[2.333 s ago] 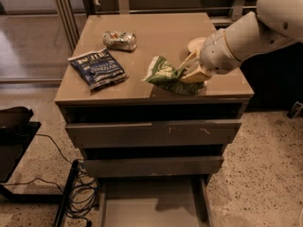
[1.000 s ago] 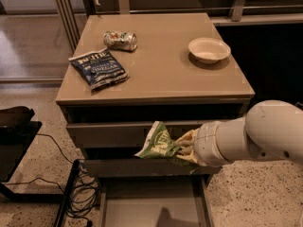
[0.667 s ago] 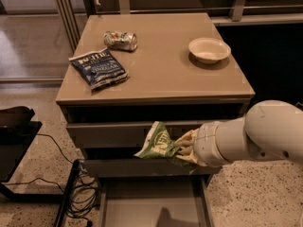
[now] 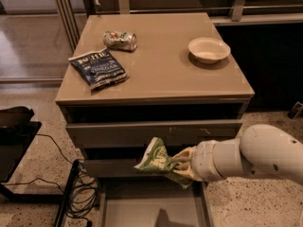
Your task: Place green jalapeno chip bag into bottom drawer
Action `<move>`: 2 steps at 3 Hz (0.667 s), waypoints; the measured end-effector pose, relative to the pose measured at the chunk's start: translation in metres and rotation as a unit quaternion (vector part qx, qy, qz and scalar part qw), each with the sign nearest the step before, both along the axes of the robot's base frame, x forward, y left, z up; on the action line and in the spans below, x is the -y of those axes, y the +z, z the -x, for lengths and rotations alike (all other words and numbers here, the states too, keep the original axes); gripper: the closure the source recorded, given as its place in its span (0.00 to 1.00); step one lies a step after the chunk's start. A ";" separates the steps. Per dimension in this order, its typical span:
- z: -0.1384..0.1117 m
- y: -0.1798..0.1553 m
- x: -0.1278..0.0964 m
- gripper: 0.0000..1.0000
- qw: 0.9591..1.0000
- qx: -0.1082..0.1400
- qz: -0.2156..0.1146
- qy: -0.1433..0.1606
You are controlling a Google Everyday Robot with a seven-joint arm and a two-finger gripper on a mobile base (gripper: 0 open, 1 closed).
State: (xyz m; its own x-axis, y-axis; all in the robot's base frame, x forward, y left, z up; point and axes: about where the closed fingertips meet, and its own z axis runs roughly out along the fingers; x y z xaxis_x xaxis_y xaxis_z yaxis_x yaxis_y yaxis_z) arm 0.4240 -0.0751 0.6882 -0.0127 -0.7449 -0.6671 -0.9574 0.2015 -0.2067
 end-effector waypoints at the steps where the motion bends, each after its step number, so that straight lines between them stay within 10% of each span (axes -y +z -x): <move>1: 0.010 -0.065 0.006 1.00 0.998 -0.032 -0.044 -0.017; 2: 0.014 -0.110 0.001 1.00 0.996 -0.049 -0.066 -0.030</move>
Offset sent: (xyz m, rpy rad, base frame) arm -0.0168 0.0016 -0.1658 0.1826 0.1313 -0.1065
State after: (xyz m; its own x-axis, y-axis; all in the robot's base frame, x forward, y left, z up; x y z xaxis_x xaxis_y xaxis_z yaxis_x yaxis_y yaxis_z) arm 0.4099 -0.0763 0.5777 -0.1247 -0.6473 -0.7520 -0.9570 0.2785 -0.0811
